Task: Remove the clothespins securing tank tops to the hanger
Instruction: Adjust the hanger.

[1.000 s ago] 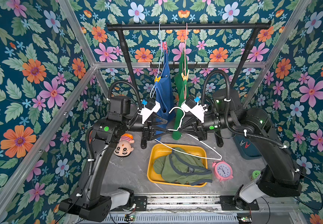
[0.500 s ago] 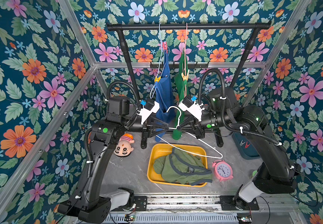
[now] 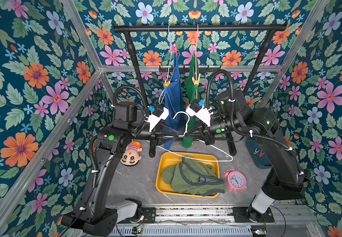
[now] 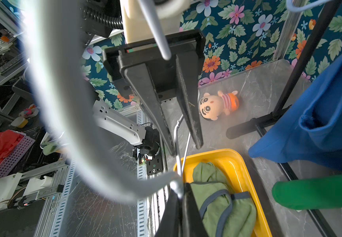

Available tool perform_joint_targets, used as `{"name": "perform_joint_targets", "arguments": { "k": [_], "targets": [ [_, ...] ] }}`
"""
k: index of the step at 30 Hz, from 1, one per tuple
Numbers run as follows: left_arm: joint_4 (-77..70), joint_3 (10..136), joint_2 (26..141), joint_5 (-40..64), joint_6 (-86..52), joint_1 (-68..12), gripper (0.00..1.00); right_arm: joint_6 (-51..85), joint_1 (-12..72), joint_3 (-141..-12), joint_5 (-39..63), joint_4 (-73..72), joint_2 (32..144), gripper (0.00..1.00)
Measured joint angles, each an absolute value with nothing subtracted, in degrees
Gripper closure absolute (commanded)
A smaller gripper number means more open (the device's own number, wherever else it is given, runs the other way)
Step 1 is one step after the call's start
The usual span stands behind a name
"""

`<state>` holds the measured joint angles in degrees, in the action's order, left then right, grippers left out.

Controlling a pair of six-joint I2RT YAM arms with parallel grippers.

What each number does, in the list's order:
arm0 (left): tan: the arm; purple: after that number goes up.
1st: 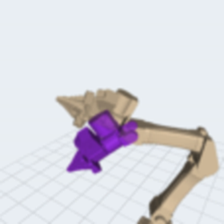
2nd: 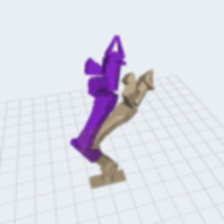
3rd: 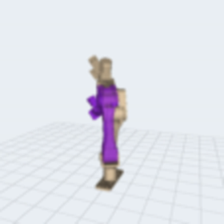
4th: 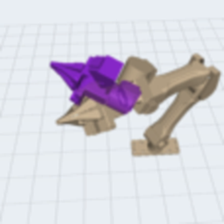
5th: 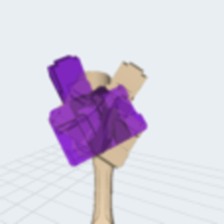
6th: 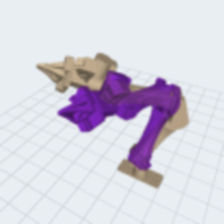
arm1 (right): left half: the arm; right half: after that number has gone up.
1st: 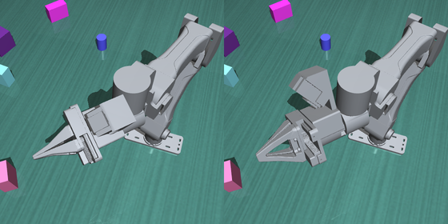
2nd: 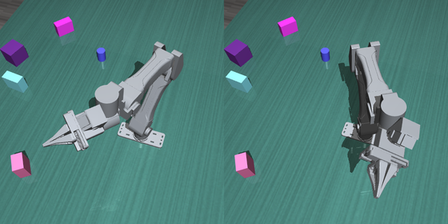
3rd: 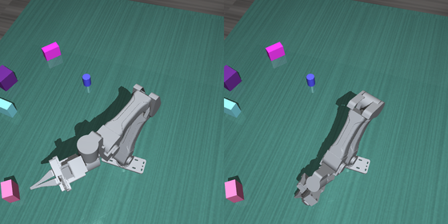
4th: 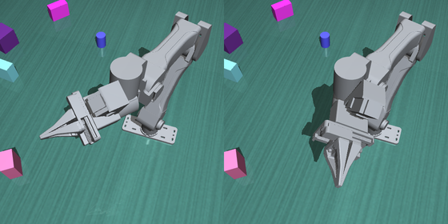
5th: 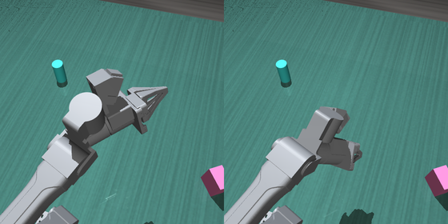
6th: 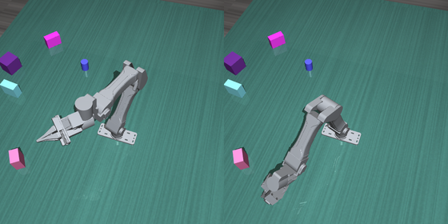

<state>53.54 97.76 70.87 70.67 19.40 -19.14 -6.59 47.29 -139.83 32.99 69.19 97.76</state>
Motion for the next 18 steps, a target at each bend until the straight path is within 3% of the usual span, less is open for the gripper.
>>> {"name": "perform_joint_targets", "arguments": {
  "k": [3, 13, 18],
  "targets": [
    [53.67, 97.76, 70.5, 71.85, 19.64, -19.2, 0.89, -6.61, 47.27, -139.85, 32.84, 69.19, 97.76, 1.0],
    [53.43, 96.99, 70.57, 72.03, 19.57, -19.11, 0.66, -6.61, 47.03, -141.51, 34.2, 69.25, 98.76, 1.0],
    [53.45, 96.77, 70.7, 72.14, 19.57, -19.11, 0.71, -6.61, 47.03, -143.26, 35.33, 69.3, 99.88, 1.0]
  ]
}}
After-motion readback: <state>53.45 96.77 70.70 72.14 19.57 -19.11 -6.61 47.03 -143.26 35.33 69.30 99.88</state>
